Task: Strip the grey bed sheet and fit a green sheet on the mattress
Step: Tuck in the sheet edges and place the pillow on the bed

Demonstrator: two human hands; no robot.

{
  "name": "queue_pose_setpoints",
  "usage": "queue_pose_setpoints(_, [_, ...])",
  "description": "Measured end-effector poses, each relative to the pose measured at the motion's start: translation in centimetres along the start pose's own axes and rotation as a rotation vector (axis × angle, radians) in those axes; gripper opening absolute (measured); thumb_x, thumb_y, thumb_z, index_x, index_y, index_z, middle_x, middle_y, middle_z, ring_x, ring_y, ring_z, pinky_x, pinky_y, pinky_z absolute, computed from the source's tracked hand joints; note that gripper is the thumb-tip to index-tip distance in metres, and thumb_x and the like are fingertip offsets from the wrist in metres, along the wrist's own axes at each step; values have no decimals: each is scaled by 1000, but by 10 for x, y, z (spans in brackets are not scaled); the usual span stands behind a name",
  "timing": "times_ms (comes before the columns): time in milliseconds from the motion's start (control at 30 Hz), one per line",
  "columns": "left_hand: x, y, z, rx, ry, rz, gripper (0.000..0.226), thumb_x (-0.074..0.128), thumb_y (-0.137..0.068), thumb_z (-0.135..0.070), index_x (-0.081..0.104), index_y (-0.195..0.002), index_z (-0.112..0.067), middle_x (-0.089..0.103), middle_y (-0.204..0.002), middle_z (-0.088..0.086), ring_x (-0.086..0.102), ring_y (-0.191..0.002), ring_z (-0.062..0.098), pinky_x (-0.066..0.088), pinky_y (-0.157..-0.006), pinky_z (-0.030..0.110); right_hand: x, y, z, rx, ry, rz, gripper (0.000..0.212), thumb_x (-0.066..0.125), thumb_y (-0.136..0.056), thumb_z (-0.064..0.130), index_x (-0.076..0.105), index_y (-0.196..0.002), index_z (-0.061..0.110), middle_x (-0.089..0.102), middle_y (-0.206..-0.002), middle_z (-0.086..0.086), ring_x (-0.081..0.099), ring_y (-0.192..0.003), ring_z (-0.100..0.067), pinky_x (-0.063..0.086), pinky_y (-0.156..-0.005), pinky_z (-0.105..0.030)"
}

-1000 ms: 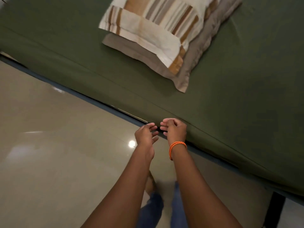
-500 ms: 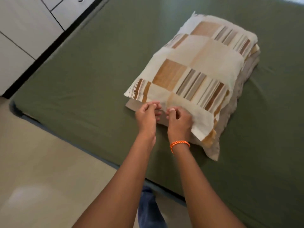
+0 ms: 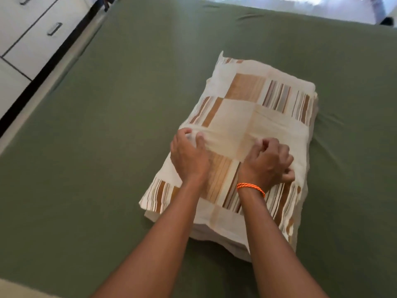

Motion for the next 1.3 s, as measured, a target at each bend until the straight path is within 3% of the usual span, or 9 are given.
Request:
queue_pose_setpoints(133, [10,-23,5,68,-224,71,71,63,-91,-69,44,-144,-25,55,-144,-4,49,-126,21,47,-96,42,0,-19,-19,104,53,-92,17,57,-91,40,62,-102,28,57,-119,-2,51,-116,-27,34,-97,-52])
queue_pose_setpoints(267, [17,-48,13,-126,-281,217,93,55,-84,-85,43,-149,-19,60,-136,10,50,-128,32,47,-95,45,12,-24,-43,339,93,-8,76,69,-78,64,43,-138,24,50,-144,-12,50,-129,-39,37,-99,-60])
queue_pose_setpoints(333, [22,-63,19,-183,-275,314,88,55,-77,-90,59,-131,-21,67,-124,6,58,-122,32,48,-103,49,18,-25,-48,439,63,64,94,67,-76,73,36,-145,18,57,-139,-22,56,-124,-46,37,-100,-62])
queue_pose_setpoints(433, [22,-80,18,-140,-121,364,66,63,-69,-86,68,-104,-30,74,-99,-7,69,-97,24,57,-93,49,20,-31,-42,407,-7,95,75,66,-81,68,53,-132,15,65,-127,-24,61,-116,-47,48,-97,-57])
queue_pose_setpoints(633, [-34,-119,6,-15,79,261,44,74,-80,-70,62,-100,-32,70,-92,-12,68,-88,17,60,-82,48,19,-8,43,214,-175,-96,41,65,-92,46,64,-117,12,71,-112,-19,64,-101,-43,49,-79,-47])
queue_pose_setpoints(900, [-170,-273,79,-13,62,48,95,61,-68,-97,59,-134,-29,71,-121,-4,66,-116,26,56,-99,53,112,94,205,115,-300,-49,35,70,-94,40,72,-109,8,72,-100,-24,64,-89,-48,46,-66,-46])
queue_pose_setpoints(1067, [-246,-335,108,-67,-88,-14,58,63,-92,-60,50,-143,-34,62,-138,-3,47,-130,29,38,-112,57,172,160,282,69,-319,18,27,72,-93,34,71,-104,9,69,-94,-18,64,-86,-42,46,-64,-43])
queue_pose_setpoints(1167, [-269,-351,137,-188,-201,-31,62,65,-97,-36,40,-154,-33,57,-143,-3,43,-126,29,40,-108,52,210,191,283,173,-270,185,33,69,-92,39,71,-114,14,68,-102,-13,64,-96,-39,52,-75,-45])
queue_pose_setpoints(1300, [-263,-328,152,-290,-256,50,63,63,-92,-18,47,-152,-31,52,-150,2,37,-138,31,38,-113,49,226,207,244,398,-357,253,29,60,-87,11,78,-109,11,71,-108,-15,64,-100,-35,48,-88,-36])
Point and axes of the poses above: each hand's wrist, its own y-axis away from the middle knuckle, its own x-axis out of the palm, z = x × y, the point moved 4 cm from there along -y, towards the middle knuckle
